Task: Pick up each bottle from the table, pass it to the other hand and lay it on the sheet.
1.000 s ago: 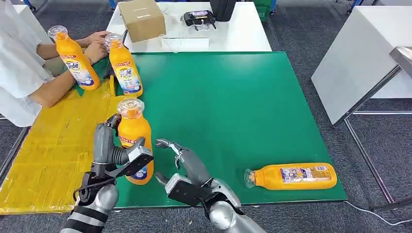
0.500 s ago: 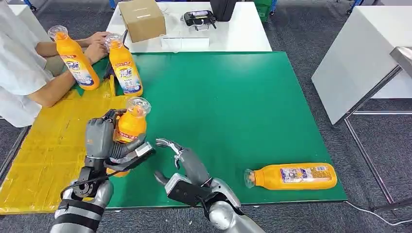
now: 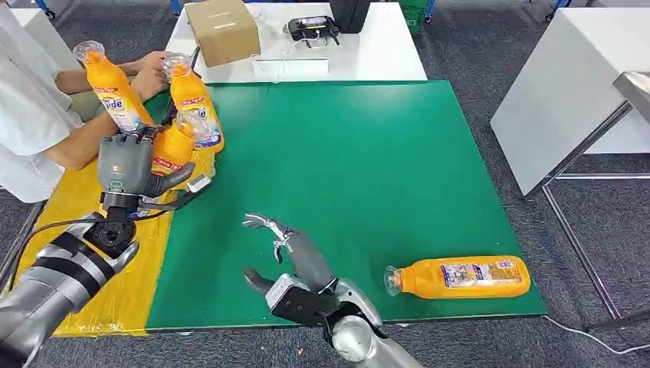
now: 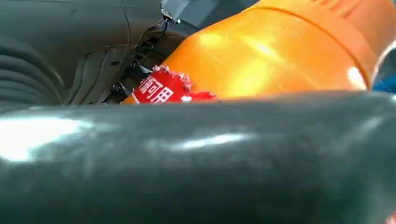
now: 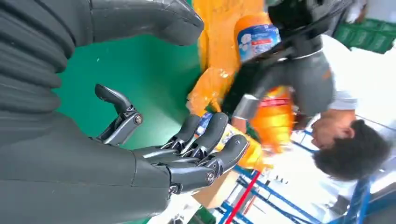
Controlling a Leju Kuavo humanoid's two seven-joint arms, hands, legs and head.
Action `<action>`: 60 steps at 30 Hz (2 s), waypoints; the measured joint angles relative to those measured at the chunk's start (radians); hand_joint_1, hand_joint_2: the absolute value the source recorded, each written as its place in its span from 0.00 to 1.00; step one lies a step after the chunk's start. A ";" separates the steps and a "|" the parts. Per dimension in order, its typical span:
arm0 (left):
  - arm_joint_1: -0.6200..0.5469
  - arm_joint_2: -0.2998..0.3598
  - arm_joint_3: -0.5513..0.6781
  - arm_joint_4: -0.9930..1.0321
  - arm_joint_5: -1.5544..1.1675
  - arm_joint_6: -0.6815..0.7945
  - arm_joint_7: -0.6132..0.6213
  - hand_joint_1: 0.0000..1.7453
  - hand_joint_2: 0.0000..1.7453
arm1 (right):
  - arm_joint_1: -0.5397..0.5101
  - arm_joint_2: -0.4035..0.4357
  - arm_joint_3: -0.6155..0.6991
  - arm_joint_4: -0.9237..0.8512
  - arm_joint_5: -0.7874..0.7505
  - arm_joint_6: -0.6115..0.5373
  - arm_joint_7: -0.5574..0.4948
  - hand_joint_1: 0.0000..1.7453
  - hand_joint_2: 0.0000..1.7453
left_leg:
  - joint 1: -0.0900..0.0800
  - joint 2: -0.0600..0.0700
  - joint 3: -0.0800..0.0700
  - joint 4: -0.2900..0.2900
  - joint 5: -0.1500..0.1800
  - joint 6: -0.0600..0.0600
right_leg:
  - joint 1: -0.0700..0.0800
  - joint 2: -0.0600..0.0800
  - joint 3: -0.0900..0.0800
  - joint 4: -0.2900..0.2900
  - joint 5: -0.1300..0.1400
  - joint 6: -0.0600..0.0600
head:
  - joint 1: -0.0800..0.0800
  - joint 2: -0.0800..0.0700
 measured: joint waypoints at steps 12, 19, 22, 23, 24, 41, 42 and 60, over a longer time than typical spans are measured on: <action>0.012 -0.170 -0.278 0.401 0.003 0.002 -0.090 1.00 1.00 | -0.011 -0.001 0.024 -0.016 -0.024 0.028 0.000 1.00 1.00 | 0.000 0.000 -0.001 0.000 0.000 0.000 | 0.000 0.000 0.000 0.000 0.000 0.000 | 0.000 0.000; -0.002 -0.211 -0.283 0.475 0.011 -0.048 -0.189 0.00 1.00 | -0.013 -0.001 0.033 -0.016 -0.030 0.034 0.000 0.00 1.00 | 0.000 -0.002 0.004 0.000 0.000 0.000 | 0.000 0.000 0.006 0.001 -0.001 0.000 | 0.000 0.000; 0.002 -0.223 -0.277 0.496 0.011 -0.044 -0.139 0.00 1.00 | -0.014 -0.002 0.037 -0.019 -0.029 0.030 0.002 0.00 1.00 | 0.000 -0.003 0.007 -0.001 -0.001 0.000 | 0.000 -0.001 0.009 0.000 -0.002 -0.001 | 0.000 0.000; 0.004 -0.225 -0.277 0.502 0.009 -0.040 -0.104 0.00 1.00 | -0.014 -0.002 0.037 -0.021 -0.022 0.021 0.002 0.00 1.00 | 0.000 -0.004 0.007 -0.001 -0.001 0.000 | 0.000 -0.003 0.009 0.000 -0.003 -0.002 | 0.000 0.000; 0.008 -0.227 -0.277 0.508 0.009 -0.032 -0.069 0.00 1.00 | -0.014 -0.004 0.037 -0.024 -0.013 0.009 0.003 0.00 1.00 | 0.000 -0.005 0.007 -0.001 -0.001 0.000 | 0.000 -0.003 0.009 0.000 -0.004 -0.003 | 0.000 0.000; -0.048 -0.174 -0.294 0.537 0.006 0.006 0.002 0.00 1.00 | 0.008 -0.043 0.018 -0.060 0.075 -0.052 0.041 0.00 1.00 | 0.001 -0.002 0.005 0.000 0.001 0.000 | 0.001 -0.003 0.006 0.001 0.000 -0.003 | 0.000 0.000; -0.048 -0.170 -0.291 0.537 0.006 0.008 0.002 0.00 1.00 | 0.008 -0.043 0.018 -0.060 0.076 -0.053 0.042 0.00 1.00 | 0.001 -0.002 0.004 0.000 0.001 0.000 | 0.001 -0.002 0.005 0.001 0.000 -0.003 | 0.000 0.000; 0.693 -0.386 0.696 -0.428 1.425 -0.780 -1.064 0.00 0.00 | 0.179 -0.411 -0.271 -0.238 0.640 -0.030 0.220 0.00 0.00 | -0.012 0.004 0.007 0.000 -0.013 0.011 | -0.012 0.005 0.008 -0.004 -0.007 0.012 | 0.000 0.000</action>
